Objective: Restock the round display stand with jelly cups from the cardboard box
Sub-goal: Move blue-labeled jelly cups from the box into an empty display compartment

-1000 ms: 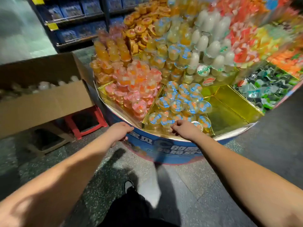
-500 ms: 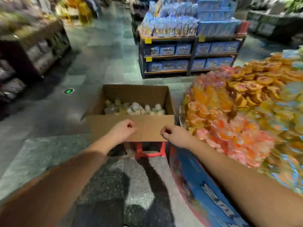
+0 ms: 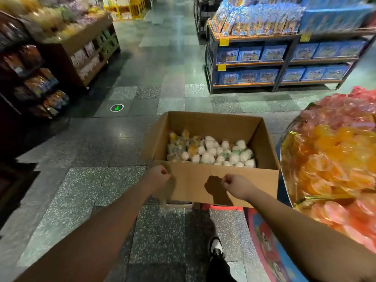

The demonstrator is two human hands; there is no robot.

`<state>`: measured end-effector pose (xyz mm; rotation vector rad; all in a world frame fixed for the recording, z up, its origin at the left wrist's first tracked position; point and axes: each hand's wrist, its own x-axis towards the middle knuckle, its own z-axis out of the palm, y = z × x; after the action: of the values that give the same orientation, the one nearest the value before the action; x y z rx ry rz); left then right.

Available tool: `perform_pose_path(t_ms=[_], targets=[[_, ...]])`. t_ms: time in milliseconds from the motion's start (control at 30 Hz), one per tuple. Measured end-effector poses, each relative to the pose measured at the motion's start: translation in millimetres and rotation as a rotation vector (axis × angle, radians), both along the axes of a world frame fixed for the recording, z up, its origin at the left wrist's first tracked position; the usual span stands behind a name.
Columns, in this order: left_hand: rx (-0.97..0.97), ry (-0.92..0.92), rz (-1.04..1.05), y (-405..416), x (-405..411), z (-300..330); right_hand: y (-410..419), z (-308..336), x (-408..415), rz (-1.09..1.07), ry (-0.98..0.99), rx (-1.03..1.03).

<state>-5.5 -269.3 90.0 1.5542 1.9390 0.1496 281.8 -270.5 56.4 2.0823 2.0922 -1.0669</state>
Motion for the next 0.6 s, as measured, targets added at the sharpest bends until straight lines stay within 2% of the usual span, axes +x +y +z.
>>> perform_pose_path(t_ms=[267,467,600], targets=[[-0.031,-0.014,0.019,124,-14,-46,133,-53,-17,-0.018,-0.003,-0.04],[-0.168,0.016,0.037,233,-15,-93,246,-110,-38,-0.103,0.006,-0.234],[-0.212,0.06,-0.061,296,-5,-127,305,-137,-56,-0.232,0.097,-0.347]])
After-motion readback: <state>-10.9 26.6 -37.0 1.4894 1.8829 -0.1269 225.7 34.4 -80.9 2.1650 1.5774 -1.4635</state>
